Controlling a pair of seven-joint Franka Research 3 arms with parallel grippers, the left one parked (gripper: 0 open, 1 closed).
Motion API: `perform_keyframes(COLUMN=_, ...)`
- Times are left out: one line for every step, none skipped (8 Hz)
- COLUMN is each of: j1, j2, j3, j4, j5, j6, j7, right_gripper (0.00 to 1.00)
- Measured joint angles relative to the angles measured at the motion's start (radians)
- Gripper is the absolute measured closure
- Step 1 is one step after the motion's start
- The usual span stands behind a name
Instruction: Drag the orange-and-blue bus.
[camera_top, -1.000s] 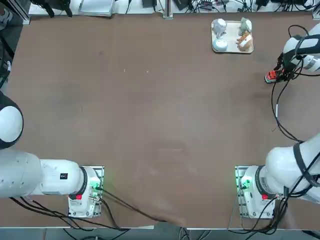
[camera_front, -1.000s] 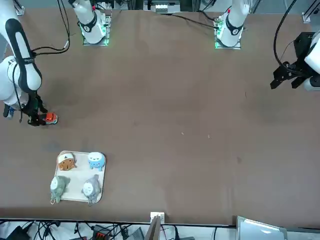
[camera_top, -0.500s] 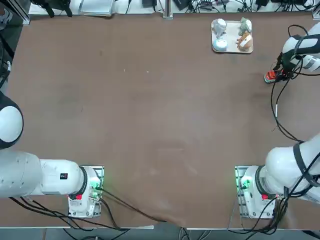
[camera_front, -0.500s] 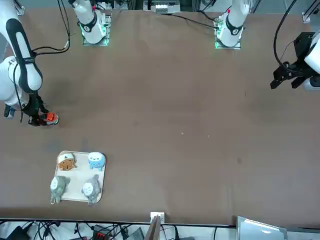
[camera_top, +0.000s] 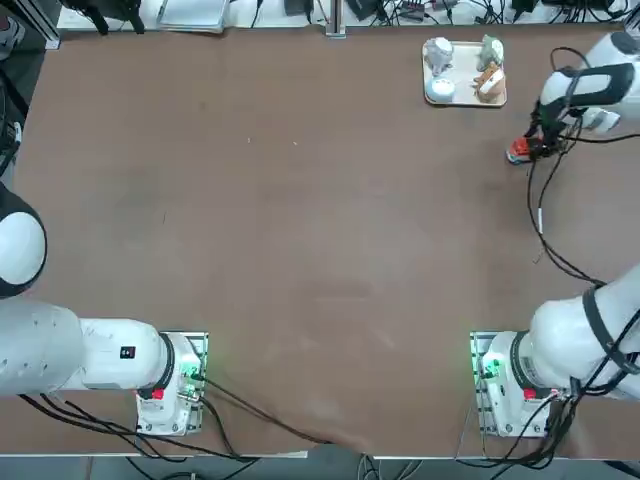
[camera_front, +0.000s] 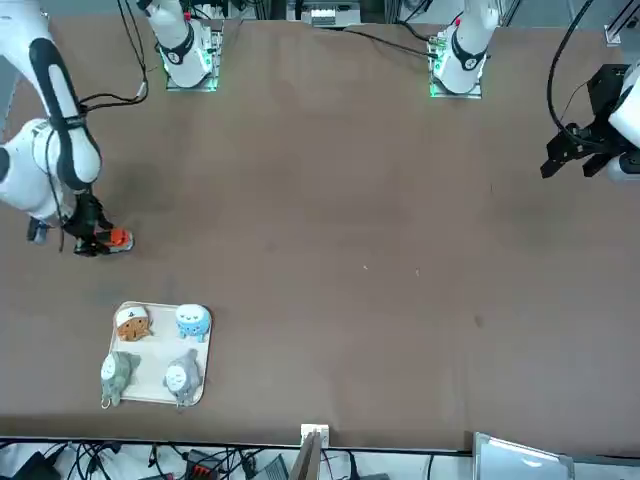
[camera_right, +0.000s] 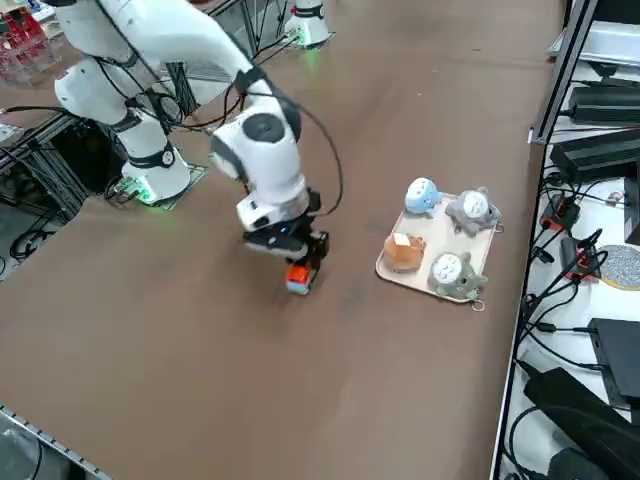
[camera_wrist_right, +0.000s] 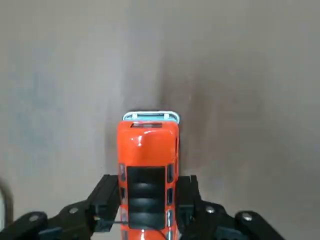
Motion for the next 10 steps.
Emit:
perform_keyframes(j1=0.083, j2=-0.004, j3=0.002, j4=-0.006, j5=0.0, j6=-0.004, j7=0.102, right_gripper=0.4)
perform_keyframes(j1=0.166, j2=-0.005, j3=0.005, j4=-0.008, j5=0.0, j6=-0.004, j7=0.209, right_gripper=0.4)
perform_keyframes(j1=0.233, j2=-0.004, j3=0.007, j4=-0.008, j5=0.0, j6=-0.001, j7=0.296, right_gripper=0.4)
perform_keyframes(j1=0.284, j2=-0.003, j3=0.008, j4=-0.007, j5=0.0, j6=0.006, j7=0.358, right_gripper=0.4)
perform_keyframes(j1=0.321, j2=-0.003, j3=0.008, j4=-0.007, j5=0.0, j6=0.012, j7=0.403, right_gripper=0.4)
perform_keyframes(j1=0.352, j2=-0.001, j3=0.008, j4=-0.007, j5=0.0, j6=0.019, j7=0.437, right_gripper=0.4)
perform_keyframes(j1=0.385, j2=0.001, j3=0.009, j4=-0.006, j5=0.0, j6=0.027, j7=0.466, right_gripper=0.4)
perform_keyframes(j1=0.419, j2=0.005, j3=0.008, j4=-0.003, j5=0.001, j6=0.034, j7=0.5, right_gripper=0.4)
perform_keyframes(j1=0.446, j2=0.008, j3=0.008, j4=0.002, j5=0.001, j6=0.036, j7=0.531, right_gripper=0.4)
perform_keyframes(j1=0.473, j2=0.011, j3=0.008, j4=0.006, j5=0.001, j6=0.041, j7=0.559, right_gripper=0.4)
